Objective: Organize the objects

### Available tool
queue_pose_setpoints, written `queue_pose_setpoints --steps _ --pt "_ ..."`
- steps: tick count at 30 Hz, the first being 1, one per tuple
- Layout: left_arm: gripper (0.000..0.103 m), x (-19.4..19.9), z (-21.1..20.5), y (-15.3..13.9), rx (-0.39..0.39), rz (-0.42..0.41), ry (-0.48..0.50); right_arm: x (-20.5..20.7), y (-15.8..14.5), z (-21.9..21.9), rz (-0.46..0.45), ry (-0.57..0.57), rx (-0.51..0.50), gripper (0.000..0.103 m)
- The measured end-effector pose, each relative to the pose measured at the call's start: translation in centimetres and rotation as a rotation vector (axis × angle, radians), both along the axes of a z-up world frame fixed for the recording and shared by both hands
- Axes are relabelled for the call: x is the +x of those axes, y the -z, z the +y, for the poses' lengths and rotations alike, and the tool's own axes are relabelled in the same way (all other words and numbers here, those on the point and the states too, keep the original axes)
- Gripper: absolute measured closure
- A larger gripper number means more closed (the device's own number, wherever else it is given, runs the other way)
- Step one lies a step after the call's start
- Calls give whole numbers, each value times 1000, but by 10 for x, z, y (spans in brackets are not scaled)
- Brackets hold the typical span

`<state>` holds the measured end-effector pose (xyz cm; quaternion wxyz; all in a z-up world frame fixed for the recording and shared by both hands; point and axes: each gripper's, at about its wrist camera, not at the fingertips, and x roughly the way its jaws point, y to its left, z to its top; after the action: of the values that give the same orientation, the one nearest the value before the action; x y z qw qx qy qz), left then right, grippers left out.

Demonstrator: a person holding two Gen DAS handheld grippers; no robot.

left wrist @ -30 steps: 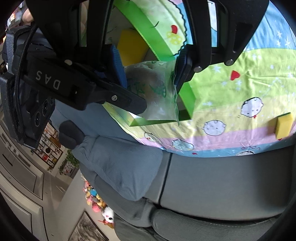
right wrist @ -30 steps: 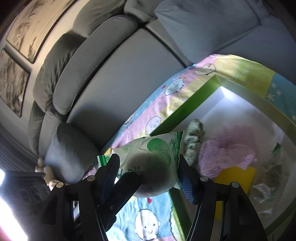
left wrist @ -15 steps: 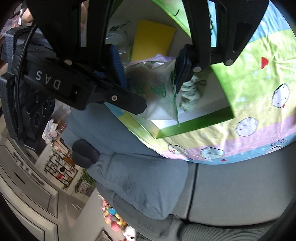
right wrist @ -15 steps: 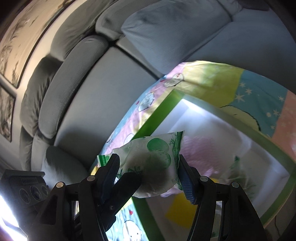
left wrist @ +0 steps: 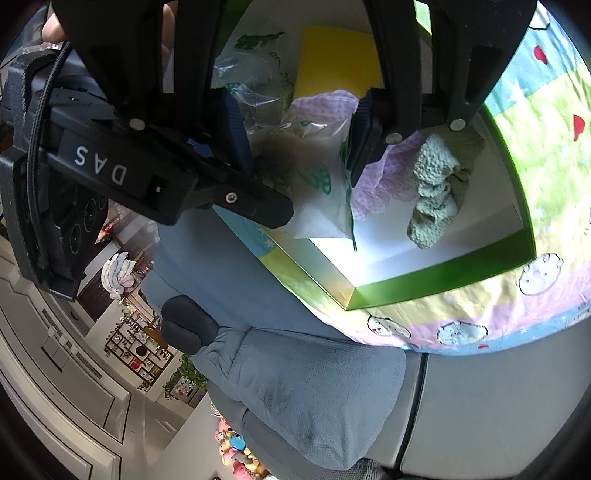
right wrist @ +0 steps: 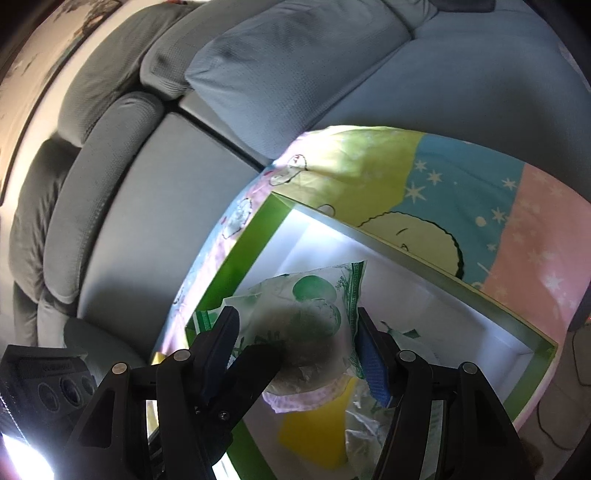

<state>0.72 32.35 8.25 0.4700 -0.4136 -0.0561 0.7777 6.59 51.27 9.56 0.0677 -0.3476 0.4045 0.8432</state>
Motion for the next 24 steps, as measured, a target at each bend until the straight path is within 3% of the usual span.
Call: queue_pose_setpoints --steps 19,24 --pt "53 1 4 15 11 -84 -2 2 8 6 -75 70 69 38" --pt "56 5 -3 8 16 -67 -11 1 6 3 -71 63 72 38"
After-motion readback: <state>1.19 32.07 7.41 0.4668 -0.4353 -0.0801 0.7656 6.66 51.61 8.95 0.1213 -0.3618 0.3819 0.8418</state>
